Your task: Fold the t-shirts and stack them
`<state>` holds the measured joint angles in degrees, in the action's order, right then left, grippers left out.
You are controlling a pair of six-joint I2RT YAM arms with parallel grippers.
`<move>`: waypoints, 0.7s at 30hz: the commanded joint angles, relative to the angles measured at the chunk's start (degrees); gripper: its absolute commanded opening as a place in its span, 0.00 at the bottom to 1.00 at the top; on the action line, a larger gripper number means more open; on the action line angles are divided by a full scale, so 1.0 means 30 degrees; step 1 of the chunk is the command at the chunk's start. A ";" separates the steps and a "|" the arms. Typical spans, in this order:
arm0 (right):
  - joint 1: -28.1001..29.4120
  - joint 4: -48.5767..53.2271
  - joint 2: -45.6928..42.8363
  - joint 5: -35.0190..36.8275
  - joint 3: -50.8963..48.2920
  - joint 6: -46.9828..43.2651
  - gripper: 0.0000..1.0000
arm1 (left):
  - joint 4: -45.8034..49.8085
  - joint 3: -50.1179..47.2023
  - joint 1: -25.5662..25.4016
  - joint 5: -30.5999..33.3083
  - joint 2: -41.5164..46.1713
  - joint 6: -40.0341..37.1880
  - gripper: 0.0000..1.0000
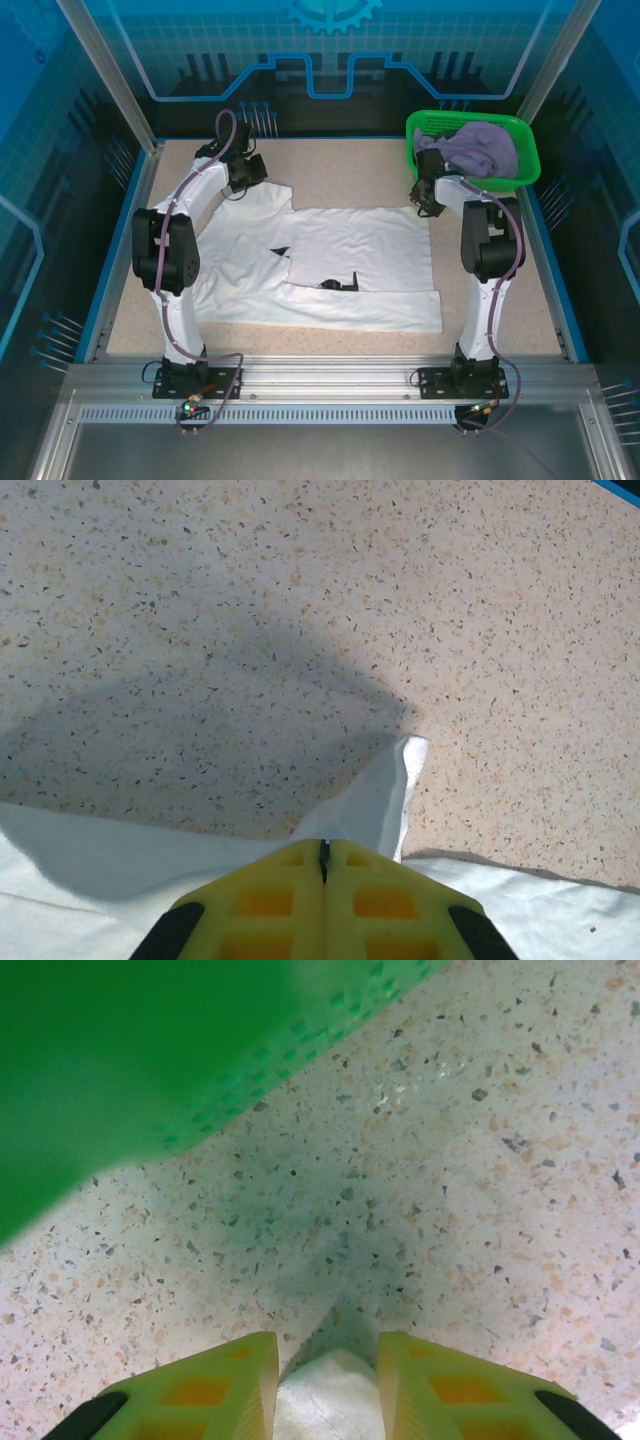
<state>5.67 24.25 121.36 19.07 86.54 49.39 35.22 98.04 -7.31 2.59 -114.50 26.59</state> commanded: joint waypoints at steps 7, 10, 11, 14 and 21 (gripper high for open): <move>0.0530 0.0342 0.0031 0.0060 -0.1437 0.0731 0.32 | -0.0361 -0.1041 -0.0163 0.0205 0.1709 -0.0711 0.00; 0.0693 0.0793 0.0181 0.0279 -0.1092 0.0686 0.31 | -0.0599 -0.1365 -0.0142 0.0208 0.1922 -0.0638 0.00; 0.0729 0.0828 0.0196 0.0222 -0.1089 0.0759 0.29 | -0.0673 -0.1438 -0.0141 0.0220 0.1996 -0.0583 0.00; 0.0874 0.1369 0.0269 0.0377 -0.0840 0.1100 0.25 | -0.0913 -0.1701 -0.0140 0.0192 0.2231 -0.0427 0.00; 0.1129 0.2465 0.0616 0.0382 -0.0236 0.1377 0.20 | -0.1278 -0.2202 -0.0141 0.0065 0.2753 -0.0224 0.00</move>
<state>8.12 26.30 121.16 20.82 84.84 52.45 32.60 92.40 -7.31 2.74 -109.40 25.54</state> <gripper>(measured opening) 0.203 0.060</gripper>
